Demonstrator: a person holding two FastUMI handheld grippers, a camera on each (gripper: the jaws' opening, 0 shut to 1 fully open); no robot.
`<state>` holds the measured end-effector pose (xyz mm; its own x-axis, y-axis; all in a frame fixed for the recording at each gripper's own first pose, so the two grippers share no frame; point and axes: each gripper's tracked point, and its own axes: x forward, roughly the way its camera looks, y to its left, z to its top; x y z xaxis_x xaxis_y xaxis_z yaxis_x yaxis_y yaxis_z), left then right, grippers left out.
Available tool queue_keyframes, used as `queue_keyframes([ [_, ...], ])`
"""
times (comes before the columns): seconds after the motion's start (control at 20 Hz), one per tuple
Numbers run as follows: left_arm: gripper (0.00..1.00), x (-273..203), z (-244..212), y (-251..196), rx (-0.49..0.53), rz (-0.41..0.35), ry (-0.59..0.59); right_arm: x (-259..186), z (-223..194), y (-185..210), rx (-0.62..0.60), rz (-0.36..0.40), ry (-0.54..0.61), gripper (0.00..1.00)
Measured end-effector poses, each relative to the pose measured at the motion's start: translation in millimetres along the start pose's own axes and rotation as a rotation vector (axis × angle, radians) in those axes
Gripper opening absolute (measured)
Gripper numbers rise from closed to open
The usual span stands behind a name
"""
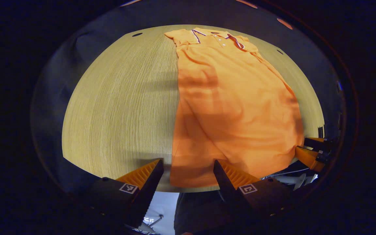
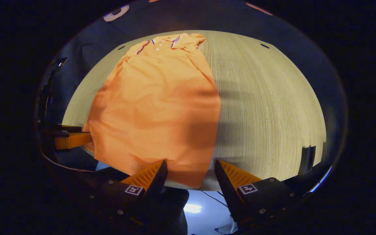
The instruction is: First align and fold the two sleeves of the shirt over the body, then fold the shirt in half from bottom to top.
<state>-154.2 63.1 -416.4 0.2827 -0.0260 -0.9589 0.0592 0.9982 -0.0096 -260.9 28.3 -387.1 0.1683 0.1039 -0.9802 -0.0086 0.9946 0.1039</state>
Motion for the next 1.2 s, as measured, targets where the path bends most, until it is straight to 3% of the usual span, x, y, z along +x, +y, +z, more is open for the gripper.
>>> queue_keyframes([
  [0.05,0.95,5,3,-2,0.010,-0.001,0.011,-5,0,-7,0.005,-0.030,0.007,0.82],
  [0.1,0.92,6,4,-1,0.007,-0.001,0.010,-2,0,-6,0.017,-0.031,0.015,0.77],
  [0.2,0.88,6,7,-2,0.000,-0.005,0.008,-1,5,-4,0.018,-0.020,0.008,0.58],
  [0.25,0.81,10,8,-3,-0.006,-0.009,0.005,1,7,-2,0.029,-0.013,0.006,0.32],
  [0.35,0.37,7,14,-6,-0.025,-0.026,0.000,-1,8,2,0.031,0.015,0.009,0.19],
  [0.4,0.10,7,15,-6,-0.015,-0.039,0.010,1,9,5,0.033,0.033,0.012,0.19],
  [0.55,0.11,5,14,-12,-0.043,-0.098,0.006,3,12,6,0.081,0.047,0.012,0.18],
  [0.6,0.11,6,15,-11,-0.037,-0.095,0.005,2,11,10,0.098,0.081,0.027,0.05],
  [0.65,0.10,8,14,-7,-0.043,-0.077,-0.004,2,12,10,0.106,0.080,0.021,0.05],
  [0.7,0.02,2,18,-5,-0.040,-0.072,-0.009,3,12,14,0.103,0.100,0.023,0.05],
  [0.85,0.01,-3,26,-9,-0.017,-0.088,-0.037,-3,18,8,0.119,0.087,-0.005,0.05],
  [1.0,0.01,-21,52,-13,-0.013,-0.112,-0.125,-16,46,19,0.162,0.188,-0.109,0.04],
  [1.2,0.01,-27,67,-15,-0.006,-0.114,-0.161,-12,54,10,0.235,0.208,-0.121,0.02],
])
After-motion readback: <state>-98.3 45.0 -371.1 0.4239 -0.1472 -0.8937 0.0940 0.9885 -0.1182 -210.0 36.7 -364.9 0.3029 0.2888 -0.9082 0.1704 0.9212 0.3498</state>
